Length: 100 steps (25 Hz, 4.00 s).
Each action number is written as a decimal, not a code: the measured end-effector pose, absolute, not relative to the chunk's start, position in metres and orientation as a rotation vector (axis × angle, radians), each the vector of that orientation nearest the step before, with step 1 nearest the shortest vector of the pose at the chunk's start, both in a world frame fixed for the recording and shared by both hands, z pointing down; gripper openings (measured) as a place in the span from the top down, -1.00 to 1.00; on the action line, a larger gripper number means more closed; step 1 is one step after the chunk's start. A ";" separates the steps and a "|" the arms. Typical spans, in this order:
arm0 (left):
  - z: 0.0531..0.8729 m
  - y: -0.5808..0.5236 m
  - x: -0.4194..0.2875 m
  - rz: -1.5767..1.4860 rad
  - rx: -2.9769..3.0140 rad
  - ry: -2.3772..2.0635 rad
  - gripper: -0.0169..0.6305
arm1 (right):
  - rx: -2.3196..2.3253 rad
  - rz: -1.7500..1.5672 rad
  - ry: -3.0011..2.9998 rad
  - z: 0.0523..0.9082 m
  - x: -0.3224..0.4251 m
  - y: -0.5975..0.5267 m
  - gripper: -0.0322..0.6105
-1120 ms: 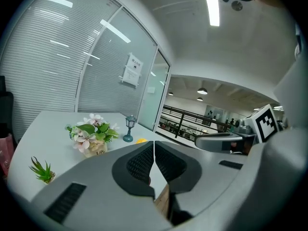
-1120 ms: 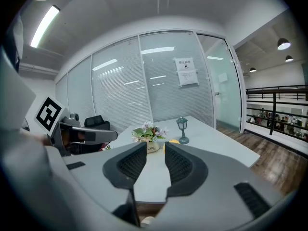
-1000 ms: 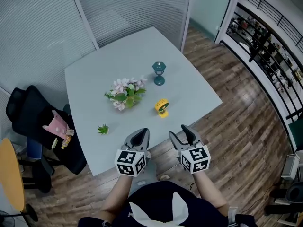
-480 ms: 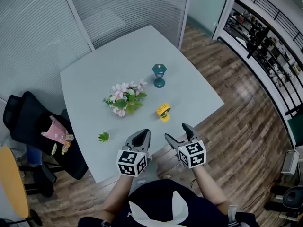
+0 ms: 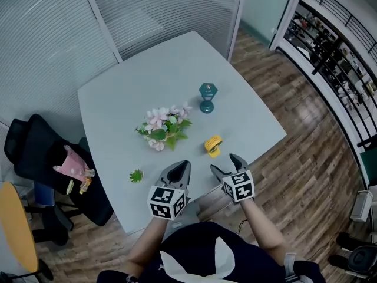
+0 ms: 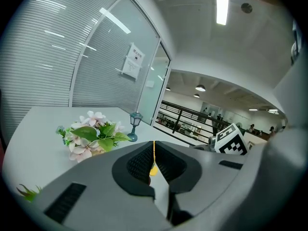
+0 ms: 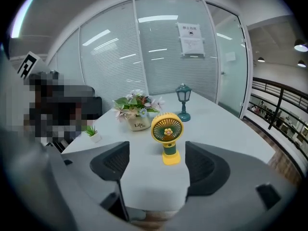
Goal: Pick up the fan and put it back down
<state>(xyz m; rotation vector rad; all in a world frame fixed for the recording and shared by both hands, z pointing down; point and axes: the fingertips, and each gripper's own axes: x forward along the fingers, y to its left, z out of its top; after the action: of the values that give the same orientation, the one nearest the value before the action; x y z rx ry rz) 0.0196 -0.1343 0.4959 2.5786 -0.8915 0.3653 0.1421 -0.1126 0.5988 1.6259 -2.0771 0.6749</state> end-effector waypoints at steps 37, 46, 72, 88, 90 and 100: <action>0.533 -0.166 0.003 0.479 2.546 -0.811 0.87 | 1.507 0.804 -1.931 0.705 0.149 -0.186 0.22; 0.536 -0.168 0.003 0.489 2.546 -0.797 0.87 | 1.542 0.771 -1.903 0.705 0.151 -0.186 0.33; 0.535 -0.165 0.000 0.486 2.548 -0.817 0.87 | 1.564 0.706 -1.946 0.687 0.146 -0.183 0.40; 0.527 -0.158 -0.001 0.472 2.541 -0.891 0.87 | 1.575 0.668 -2.021 0.653 0.144 -0.180 0.40; 0.525 -0.155 -0.001 0.470 2.540 -0.898 0.87 | 1.587 0.648 -2.037 0.643 0.143 -0.180 0.40; 0.517 -0.138 -0.001 0.426 2.521 -0.947 0.87 | 1.640 0.574 -2.145 0.591 0.137 -0.169 0.40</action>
<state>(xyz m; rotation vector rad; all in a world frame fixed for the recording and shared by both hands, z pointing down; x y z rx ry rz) -0.0008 -0.1377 0.5166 2.5212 -0.9469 0.4262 0.1372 -0.1690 0.5907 1.6396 -2.1445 0.5739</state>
